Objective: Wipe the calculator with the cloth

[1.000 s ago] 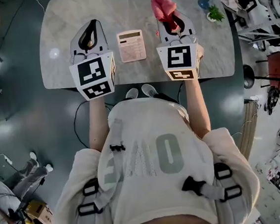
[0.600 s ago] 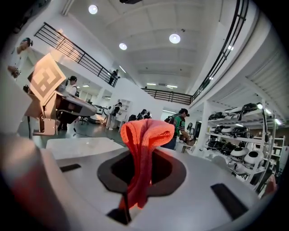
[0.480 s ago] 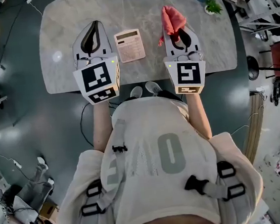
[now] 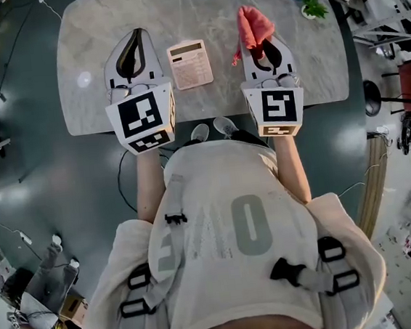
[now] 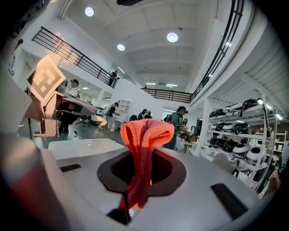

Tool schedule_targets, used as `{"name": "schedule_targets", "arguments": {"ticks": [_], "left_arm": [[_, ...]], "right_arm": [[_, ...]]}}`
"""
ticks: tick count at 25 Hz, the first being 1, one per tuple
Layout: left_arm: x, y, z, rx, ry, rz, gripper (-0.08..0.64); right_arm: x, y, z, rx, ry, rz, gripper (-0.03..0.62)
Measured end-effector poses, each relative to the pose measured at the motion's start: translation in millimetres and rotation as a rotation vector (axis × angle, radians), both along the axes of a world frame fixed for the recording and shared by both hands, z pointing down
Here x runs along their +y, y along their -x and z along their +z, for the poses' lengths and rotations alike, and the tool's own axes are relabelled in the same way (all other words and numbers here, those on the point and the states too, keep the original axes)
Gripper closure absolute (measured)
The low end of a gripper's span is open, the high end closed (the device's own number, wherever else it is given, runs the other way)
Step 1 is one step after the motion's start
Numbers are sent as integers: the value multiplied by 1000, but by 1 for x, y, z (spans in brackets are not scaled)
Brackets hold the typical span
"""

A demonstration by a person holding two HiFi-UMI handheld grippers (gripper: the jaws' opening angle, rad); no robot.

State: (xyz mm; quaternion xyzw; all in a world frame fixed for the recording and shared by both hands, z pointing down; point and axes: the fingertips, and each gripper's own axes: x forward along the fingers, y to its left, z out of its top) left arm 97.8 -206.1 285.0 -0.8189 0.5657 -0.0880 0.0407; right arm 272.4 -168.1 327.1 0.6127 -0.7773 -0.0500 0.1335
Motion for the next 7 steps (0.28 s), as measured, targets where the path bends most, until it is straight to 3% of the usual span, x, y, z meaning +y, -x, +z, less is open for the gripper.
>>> {"name": "schedule_targets", "arguments": {"ticks": [7], "left_arm": [[-4, 4, -7, -1, -9, -2, 540]], "right_arm": [[-5, 7, 5, 8, 18, -12, 537]]}}
